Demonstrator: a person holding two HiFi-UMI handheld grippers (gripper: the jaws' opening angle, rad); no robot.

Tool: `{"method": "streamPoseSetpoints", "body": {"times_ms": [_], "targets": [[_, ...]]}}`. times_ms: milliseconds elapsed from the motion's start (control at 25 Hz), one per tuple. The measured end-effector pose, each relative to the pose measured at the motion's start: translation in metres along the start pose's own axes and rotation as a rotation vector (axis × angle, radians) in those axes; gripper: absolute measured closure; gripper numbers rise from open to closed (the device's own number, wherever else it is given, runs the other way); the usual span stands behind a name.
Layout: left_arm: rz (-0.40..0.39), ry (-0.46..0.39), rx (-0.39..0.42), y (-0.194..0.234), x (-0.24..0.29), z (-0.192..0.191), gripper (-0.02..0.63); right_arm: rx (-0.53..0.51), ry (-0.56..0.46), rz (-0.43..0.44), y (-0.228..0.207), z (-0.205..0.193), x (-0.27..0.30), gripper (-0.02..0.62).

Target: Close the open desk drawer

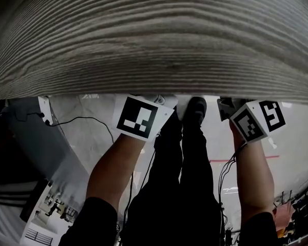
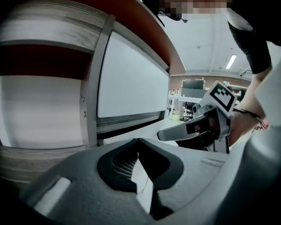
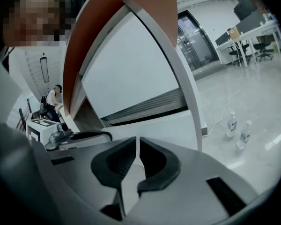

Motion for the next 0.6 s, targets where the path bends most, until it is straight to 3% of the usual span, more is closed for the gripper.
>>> {"method": "streamPoseSetpoints", "body": {"times_ms": [440, 600], "targets": [[0.034, -0.078, 0.011, -0.023, -0.027, 0.007, 0.598, -0.146, -0.112, -0.079, 0.016, 0.003, -0.013, 0.56], [0.032, -0.124, 0.054, -0.033, -0.035, 0.017, 0.598, -0.194, -0.113, -0.108, 0.031, -0.002, -0.021, 0.554]]}}
Point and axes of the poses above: the fingertips, and each gripper's own axes: x forward along the fingers, y to its left, z out of its top, the point moved 3 cm from there along -x, backward along the fingers, and after that the axes turned 3 degrees about -x, right-handed, at the moved point
